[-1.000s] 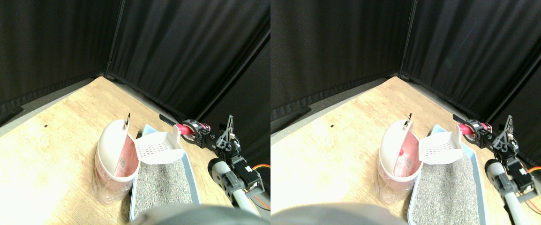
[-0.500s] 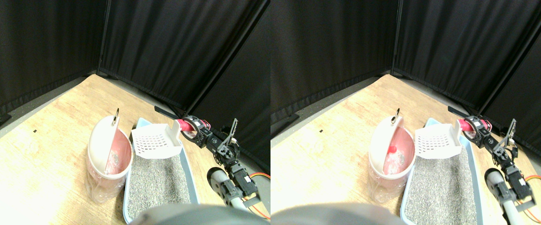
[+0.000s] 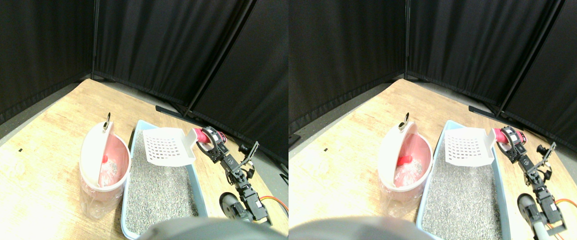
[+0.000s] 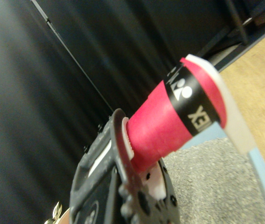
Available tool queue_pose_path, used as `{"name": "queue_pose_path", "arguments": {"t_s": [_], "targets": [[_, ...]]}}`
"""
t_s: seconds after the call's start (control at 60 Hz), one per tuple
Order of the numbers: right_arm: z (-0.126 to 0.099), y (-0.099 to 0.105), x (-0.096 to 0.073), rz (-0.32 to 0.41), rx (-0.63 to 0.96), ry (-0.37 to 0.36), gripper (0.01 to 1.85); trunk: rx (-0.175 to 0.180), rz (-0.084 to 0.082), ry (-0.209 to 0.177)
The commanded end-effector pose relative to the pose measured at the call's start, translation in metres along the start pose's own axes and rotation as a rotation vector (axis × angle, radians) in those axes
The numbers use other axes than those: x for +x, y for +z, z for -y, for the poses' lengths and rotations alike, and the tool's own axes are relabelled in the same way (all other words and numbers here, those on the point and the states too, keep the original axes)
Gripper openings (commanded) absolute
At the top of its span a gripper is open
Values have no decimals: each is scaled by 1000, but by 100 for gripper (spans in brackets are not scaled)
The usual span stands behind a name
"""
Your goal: Scoop (unimanual)
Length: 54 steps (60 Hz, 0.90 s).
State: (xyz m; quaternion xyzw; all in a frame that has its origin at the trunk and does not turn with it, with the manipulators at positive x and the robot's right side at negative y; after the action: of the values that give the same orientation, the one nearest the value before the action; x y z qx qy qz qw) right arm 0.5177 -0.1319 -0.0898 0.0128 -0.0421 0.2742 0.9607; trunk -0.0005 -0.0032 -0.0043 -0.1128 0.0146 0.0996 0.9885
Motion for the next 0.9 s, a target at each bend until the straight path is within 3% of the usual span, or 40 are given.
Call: {"name": "queue_pose_path", "arguments": {"t_s": [0.017, 0.417, 0.9], "targets": [[7, 3, -6, 78, 14, -15, 5, -5, 1, -19], [39, -25, -36, 129, 52, -56, 5, 20, -11, -57], [51, -70, -68, 119, 102, -142, 5, 46, -24, -74]]}}
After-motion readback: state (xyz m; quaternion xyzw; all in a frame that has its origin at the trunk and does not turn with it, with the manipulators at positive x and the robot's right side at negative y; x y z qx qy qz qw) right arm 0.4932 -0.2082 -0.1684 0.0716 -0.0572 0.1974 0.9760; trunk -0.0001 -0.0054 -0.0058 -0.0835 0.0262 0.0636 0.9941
